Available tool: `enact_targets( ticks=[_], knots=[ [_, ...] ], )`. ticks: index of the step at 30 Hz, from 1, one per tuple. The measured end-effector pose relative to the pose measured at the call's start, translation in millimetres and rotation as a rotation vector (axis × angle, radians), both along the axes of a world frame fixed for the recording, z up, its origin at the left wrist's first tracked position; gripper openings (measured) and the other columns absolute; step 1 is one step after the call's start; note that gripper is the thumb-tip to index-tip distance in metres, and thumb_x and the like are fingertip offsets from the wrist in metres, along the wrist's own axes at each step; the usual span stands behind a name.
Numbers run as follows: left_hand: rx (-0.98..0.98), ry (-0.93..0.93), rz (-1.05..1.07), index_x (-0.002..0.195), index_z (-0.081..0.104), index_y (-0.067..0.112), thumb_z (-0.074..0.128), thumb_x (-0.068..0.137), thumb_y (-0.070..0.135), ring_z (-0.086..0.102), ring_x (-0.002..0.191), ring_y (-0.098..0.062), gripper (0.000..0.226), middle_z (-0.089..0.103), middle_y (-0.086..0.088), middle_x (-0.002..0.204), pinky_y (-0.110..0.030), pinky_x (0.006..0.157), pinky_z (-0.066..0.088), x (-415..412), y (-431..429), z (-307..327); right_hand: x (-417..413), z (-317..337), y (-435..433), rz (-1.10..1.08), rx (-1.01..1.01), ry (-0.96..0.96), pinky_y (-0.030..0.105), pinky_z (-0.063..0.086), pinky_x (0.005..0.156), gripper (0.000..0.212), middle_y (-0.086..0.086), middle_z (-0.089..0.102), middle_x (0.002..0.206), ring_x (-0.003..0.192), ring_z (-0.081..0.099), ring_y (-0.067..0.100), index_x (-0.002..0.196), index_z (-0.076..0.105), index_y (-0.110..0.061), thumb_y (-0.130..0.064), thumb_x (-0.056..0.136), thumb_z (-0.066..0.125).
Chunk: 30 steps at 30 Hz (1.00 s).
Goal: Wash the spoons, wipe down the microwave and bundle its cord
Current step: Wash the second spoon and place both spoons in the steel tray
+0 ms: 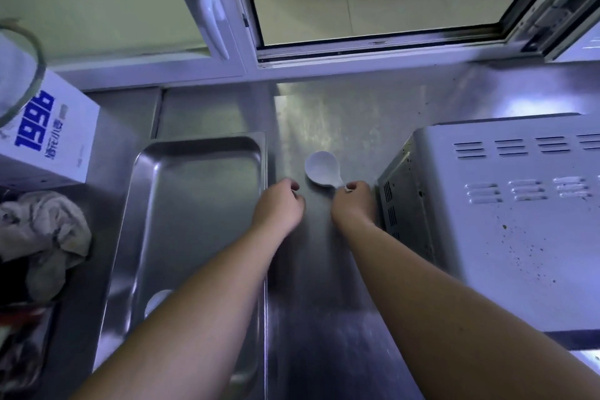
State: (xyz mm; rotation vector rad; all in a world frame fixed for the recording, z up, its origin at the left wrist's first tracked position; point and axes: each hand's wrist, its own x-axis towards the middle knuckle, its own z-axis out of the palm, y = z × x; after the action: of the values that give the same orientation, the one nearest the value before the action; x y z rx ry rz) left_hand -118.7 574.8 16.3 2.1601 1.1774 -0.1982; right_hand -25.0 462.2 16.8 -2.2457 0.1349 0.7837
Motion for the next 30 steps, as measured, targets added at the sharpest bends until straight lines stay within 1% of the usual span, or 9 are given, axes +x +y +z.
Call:
enact_targets(
  ticks=[5,11,13,16,19,23,26,28,30],
  knots=[
    [-0.102,0.016,0.052,0.126,0.064,0.024,0.057,0.093,0.028,0.066,0.112,-0.027,0.034,0.072,-0.001,0.121,-0.031,0.089,0.05,22,2,-17,18,-7,20,0.045,-0.041,-0.053,0.031,0.039,0.082,0.039,0.006,0.055,0.14,0.119,0.056,0.029,0.139,0.053,-0.017,-0.028,0.101,0.048],
    [-0.188,-0.01,0.161,0.136,0.063,0.015,0.055,0.097,0.024,0.062,0.124,-0.03,0.04,0.067,-0.008,0.135,-0.03,0.096,0.048,42,4,-30,35,-16,38,0.105,-0.094,-0.046,0.033,0.04,0.082,0.042,0.012,0.055,0.141,0.122,0.055,0.033,0.141,0.051,-0.012,-0.024,0.101,0.046],
    [-0.22,-0.032,0.183,0.126,0.069,0.012,0.054,0.098,0.022,0.064,0.119,-0.034,0.034,0.071,-0.012,0.127,-0.035,0.094,0.051,48,5,-33,43,-19,43,0.124,-0.117,-0.04,0.032,0.039,0.08,0.041,0.011,0.057,0.139,0.121,0.056,0.032,0.14,0.052,-0.011,-0.02,0.101,0.045],
    [-0.266,-0.061,0.186,0.098,0.073,0.009,0.053,0.093,0.021,0.067,0.105,-0.039,0.024,0.074,-0.016,0.105,-0.04,0.082,0.054,56,7,-39,57,-23,54,0.182,-0.173,-0.03,0.033,0.041,0.081,0.039,0.011,0.059,0.134,0.118,0.058,0.033,0.135,0.055,-0.012,-0.015,0.098,0.048],
    [-0.298,-0.043,0.203,0.085,0.069,0.011,0.053,0.09,0.019,0.067,0.091,-0.034,0.018,0.071,-0.011,0.089,-0.035,0.066,0.043,61,11,-45,67,-26,65,0.244,-0.217,-0.002,0.039,0.05,0.087,0.034,0.012,0.062,0.129,0.114,0.06,0.034,0.13,0.058,-0.012,-0.012,0.097,0.05],
    [-0.312,-0.057,0.253,0.077,0.064,0.014,0.054,0.092,0.015,0.062,0.08,-0.028,0.018,0.071,-0.015,0.089,-0.031,0.061,0.037,64,15,-48,72,-33,70,0.262,-0.244,-0.03,0.04,0.05,0.088,0.032,0.012,0.064,0.126,0.112,0.061,0.033,0.129,0.06,-0.011,-0.008,0.1,0.047],
    [-0.349,-0.081,0.321,0.075,0.068,0.012,0.053,0.087,0.013,0.063,0.076,-0.03,0.019,0.07,-0.008,0.079,-0.03,0.063,0.04,65,17,-54,71,-36,66,0.256,-0.261,-0.059,0.039,0.052,0.083,0.029,0.011,0.065,0.12,0.102,0.062,0.031,0.122,0.063,-0.011,-0.006,0.099,0.046],
    [-0.36,-0.079,0.338,0.071,0.066,0.012,0.052,0.086,0.011,0.056,0.07,-0.029,0.021,0.065,-0.005,0.072,-0.03,0.061,0.038,65,16,-53,69,-37,62,0.246,-0.262,-0.069,0.037,0.051,0.078,0.028,0.01,0.066,0.118,0.094,0.06,0.029,0.119,0.063,-0.011,-0.005,0.097,0.046],
    [-0.359,-0.067,0.347,0.069,0.063,0.012,0.051,0.086,0.008,0.048,0.066,-0.025,0.022,0.058,-0.004,0.067,-0.03,0.058,0.034,63,16,-50,67,-36,59,0.234,-0.256,-0.056,0.035,0.05,0.078,0.028,0.01,0.066,0.117,0.096,0.061,0.029,0.118,0.063,-0.012,-0.006,0.096,0.047]
  ],
)
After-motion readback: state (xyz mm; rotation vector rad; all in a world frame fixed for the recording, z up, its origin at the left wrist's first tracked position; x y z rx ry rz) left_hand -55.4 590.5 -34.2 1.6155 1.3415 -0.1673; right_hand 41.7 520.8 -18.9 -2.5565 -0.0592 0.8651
